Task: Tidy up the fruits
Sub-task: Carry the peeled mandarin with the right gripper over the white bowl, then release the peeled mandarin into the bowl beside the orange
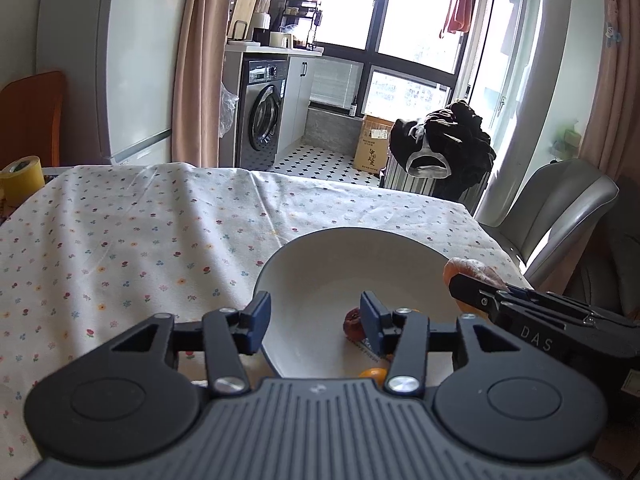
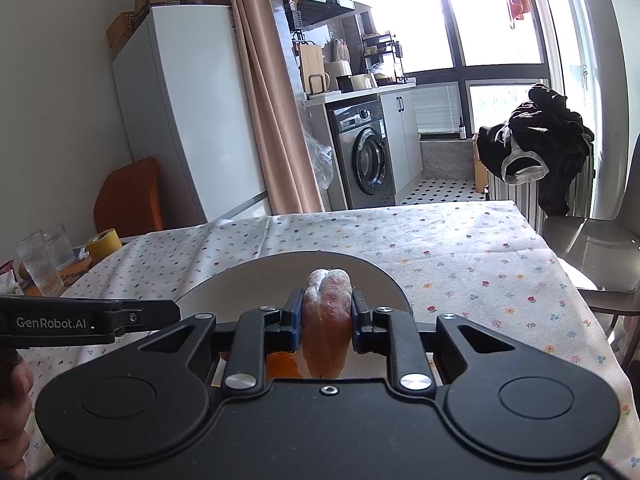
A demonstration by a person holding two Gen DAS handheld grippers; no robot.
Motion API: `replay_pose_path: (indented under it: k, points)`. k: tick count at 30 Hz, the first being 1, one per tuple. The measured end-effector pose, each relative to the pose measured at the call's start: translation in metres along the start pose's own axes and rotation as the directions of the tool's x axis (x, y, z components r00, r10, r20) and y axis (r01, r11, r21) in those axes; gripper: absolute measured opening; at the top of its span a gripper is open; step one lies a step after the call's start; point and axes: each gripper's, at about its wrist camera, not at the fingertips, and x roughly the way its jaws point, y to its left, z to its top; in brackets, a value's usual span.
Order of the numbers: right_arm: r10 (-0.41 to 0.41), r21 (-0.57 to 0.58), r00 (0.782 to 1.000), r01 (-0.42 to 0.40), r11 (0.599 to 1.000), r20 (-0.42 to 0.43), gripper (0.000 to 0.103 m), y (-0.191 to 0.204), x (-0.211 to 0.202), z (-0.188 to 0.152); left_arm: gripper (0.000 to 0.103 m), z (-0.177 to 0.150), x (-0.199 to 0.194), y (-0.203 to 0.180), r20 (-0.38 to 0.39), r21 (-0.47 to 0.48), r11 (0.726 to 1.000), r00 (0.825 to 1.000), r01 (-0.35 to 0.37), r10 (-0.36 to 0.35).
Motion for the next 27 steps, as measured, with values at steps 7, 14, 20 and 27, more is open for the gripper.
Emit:
replay_pose_path:
  k: [7,14,20,27]
  points:
    - [-0.034,-0.044,0.997,0.037,0.998,0.065,0.052,0.003,-0.006,-0.001,0.075,-0.013,-0.027,0.017,0.026,-0.04,0.998,0.999,-0.039,0.04]
    - [-0.013,-0.045,0.999,0.015,0.999,0.031,0.061,0.007,-0.004,-0.001,0.084,-0.027,-0.049,0.037,0.031,-0.051,0.995,0.995,-0.089,0.091]
    - [0.012,-0.053,0.999,-0.01,0.999,0.034,0.077,0.021,-0.018,0.004,0.088,-0.033,-0.06,0.055,0.041,-0.102,0.989,0.993,-0.103,0.108]
    - [0.055,-0.04,0.998,-0.055,0.998,0.006,0.093,0.036,-0.034,0.0,0.096,-0.038,-0.075,0.058,0.073,-0.084,0.994,0.994,-0.074,0.08]
